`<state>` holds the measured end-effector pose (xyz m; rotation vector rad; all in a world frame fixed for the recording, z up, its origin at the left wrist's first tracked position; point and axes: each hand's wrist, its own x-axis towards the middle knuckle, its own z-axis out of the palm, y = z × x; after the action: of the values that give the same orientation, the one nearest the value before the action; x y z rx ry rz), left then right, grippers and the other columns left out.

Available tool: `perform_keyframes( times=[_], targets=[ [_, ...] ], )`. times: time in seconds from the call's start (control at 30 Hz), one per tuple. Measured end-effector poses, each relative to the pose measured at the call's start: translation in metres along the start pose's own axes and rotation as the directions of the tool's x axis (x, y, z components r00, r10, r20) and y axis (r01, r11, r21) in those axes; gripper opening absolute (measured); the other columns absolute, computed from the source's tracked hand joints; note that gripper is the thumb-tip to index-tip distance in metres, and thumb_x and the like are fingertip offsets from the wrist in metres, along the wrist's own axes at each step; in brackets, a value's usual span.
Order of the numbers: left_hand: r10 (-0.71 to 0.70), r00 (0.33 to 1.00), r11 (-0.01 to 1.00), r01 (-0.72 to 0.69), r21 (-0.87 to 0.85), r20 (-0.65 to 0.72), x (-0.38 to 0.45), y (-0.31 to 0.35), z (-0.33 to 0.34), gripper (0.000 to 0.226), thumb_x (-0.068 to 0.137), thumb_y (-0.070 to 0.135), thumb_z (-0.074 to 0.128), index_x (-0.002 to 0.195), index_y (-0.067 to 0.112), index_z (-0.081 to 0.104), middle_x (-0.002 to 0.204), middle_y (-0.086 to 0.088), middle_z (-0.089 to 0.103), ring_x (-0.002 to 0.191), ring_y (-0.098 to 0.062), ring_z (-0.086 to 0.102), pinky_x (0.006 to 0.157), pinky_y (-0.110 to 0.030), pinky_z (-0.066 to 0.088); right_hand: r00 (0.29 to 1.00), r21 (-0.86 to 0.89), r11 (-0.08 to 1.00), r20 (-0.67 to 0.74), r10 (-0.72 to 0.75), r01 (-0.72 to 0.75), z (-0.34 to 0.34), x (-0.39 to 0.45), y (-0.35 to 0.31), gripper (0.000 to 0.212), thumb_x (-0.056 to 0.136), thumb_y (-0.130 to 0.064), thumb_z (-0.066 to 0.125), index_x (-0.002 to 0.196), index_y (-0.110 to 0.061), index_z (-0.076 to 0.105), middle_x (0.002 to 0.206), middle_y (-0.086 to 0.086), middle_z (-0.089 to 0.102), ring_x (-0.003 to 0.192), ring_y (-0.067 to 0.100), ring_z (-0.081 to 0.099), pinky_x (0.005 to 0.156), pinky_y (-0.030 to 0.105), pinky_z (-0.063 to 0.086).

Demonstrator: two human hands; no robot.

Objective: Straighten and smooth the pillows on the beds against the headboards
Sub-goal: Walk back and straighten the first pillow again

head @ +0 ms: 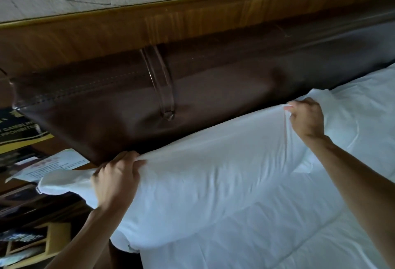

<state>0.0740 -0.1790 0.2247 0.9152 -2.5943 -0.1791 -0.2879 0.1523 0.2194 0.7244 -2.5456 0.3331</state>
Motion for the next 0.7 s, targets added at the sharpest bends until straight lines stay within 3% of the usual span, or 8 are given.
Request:
perform_keyframes(
  times=[0.1, 0.23, 0.27, 0.33, 0.4, 0.47, 0.57, 0.7],
  targets=[
    [-0.008, 1.0, 1.0, 0.008, -0.011, 0.03, -0.001, -0.002, 0.01, 0.012, 0.081, 0.022, 0.081, 0.085, 0.014, 0.073, 0.079, -0.008, 0.074, 0.06, -0.04, 0.068, 0.056, -0.038, 0.048, 0.996, 0.009, 0.996, 0.019, 0.086, -0.086, 0.012, 0.001, 0.0, 0.014, 0.085, 0.0, 0.064, 0.092, 0.001, 0.076, 0.068, 0.028, 0.067, 0.069, 0.044, 0.059, 0.063, 0.041, 0.049],
    [0.002, 0.994, 1.0, -0.004, 0.02, 0.109, -0.006, -0.009, 0.018, 0.008, 0.086, 0.024, 0.076, 0.09, 0.018, 0.073, 0.082, -0.007, 0.074, 0.066, -0.039, 0.069, 0.059, -0.04, 0.052, 0.986, 0.075, 0.991, 0.134, 0.104, -0.114, 0.033, -0.018, -0.003, 0.039, 0.09, -0.024, 0.044, 0.091, 0.001, 0.074, 0.074, 0.029, 0.069, 0.074, 0.046, 0.061, 0.071, 0.048, 0.053],
    [0.03, 0.996, 0.999, -0.032, 0.024, 0.088, -0.008, -0.009, 0.018, 0.008, 0.09, 0.018, 0.071, 0.097, 0.017, 0.073, 0.087, -0.008, 0.075, 0.071, -0.039, 0.07, 0.063, -0.042, 0.054, 0.989, 0.067, 0.992, 0.114, 0.096, -0.104, 0.035, -0.021, -0.008, 0.042, 0.092, -0.026, 0.04, 0.094, 0.0, 0.072, 0.083, 0.028, 0.072, 0.079, 0.046, 0.063, 0.076, 0.049, 0.054],
    [0.092, 0.995, 0.995, -0.093, 0.038, 0.04, -0.016, -0.005, 0.017, 0.035, 0.086, 0.005, 0.052, 0.116, 0.014, 0.07, 0.102, -0.01, 0.074, 0.089, -0.037, 0.069, 0.077, -0.046, 0.054, 0.995, 0.075, 0.993, 0.029, 0.094, -0.095, 0.033, -0.03, -0.022, 0.035, 0.094, -0.02, 0.044, 0.113, -0.003, 0.067, 0.118, 0.022, 0.071, 0.105, 0.042, 0.064, 0.095, 0.05, 0.049],
    [0.144, 0.99, 0.989, -0.144, 0.033, -0.007, -0.029, 0.009, 0.016, 0.056, 0.08, 0.005, 0.045, 0.133, 0.017, 0.061, 0.123, -0.011, 0.065, 0.11, -0.034, 0.062, 0.096, -0.05, 0.046, 0.994, 0.142, 0.988, -0.081, 0.068, -0.056, 0.024, -0.051, -0.049, 0.032, 0.095, -0.013, 0.052, 0.125, -0.006, 0.062, 0.14, 0.014, 0.06, 0.122, 0.035, 0.057, 0.102, 0.048, 0.042],
    [0.233, 0.972, 0.972, -0.233, 0.009, -0.025, -0.042, 0.031, 0.025, 0.053, 0.09, 0.01, 0.052, 0.142, 0.022, 0.055, 0.14, -0.012, 0.058, 0.127, -0.032, 0.055, 0.108, -0.051, 0.04, 0.99, 0.228, 0.974, -0.139, 0.023, 0.009, 0.018, -0.081, -0.089, 0.032, 0.097, -0.014, 0.053, 0.127, -0.007, 0.062, 0.143, 0.01, 0.058, 0.123, 0.033, 0.057, 0.1, 0.048, 0.041],
    [0.431, 0.901, 0.902, -0.431, -0.019, 0.054, -0.055, 0.063, 0.054, 0.053, 0.097, 0.023, 0.053, 0.149, 0.031, 0.045, 0.157, -0.006, 0.044, 0.146, -0.025, 0.04, 0.116, -0.055, 0.032, 0.998, 0.32, 0.946, -0.052, -0.04, 0.055, 0.03, -0.124, -0.145, 0.035, 0.102, -0.022, 0.048, 0.132, -0.011, 0.061, 0.147, 0.005, 0.055, 0.13, 0.029, 0.056, 0.107, 0.055, 0.038],
    [0.457, 0.886, 0.886, -0.462, 0.052, 0.081, -0.051, 0.054, 0.086, 0.054, 0.101, 0.031, 0.048, 0.154, 0.034, 0.037, 0.163, 0.0, 0.032, 0.151, -0.021, 0.03, 0.119, -0.055, 0.029, 0.998, 0.255, 0.965, 0.006, -0.056, 0.052, 0.061, -0.139, -0.153, 0.044, 0.106, -0.032, 0.033, 0.142, -0.019, 0.055, 0.156, 0.0, 0.047, 0.145, 0.016, 0.043, 0.118, 0.056, 0.028]
  ],
)
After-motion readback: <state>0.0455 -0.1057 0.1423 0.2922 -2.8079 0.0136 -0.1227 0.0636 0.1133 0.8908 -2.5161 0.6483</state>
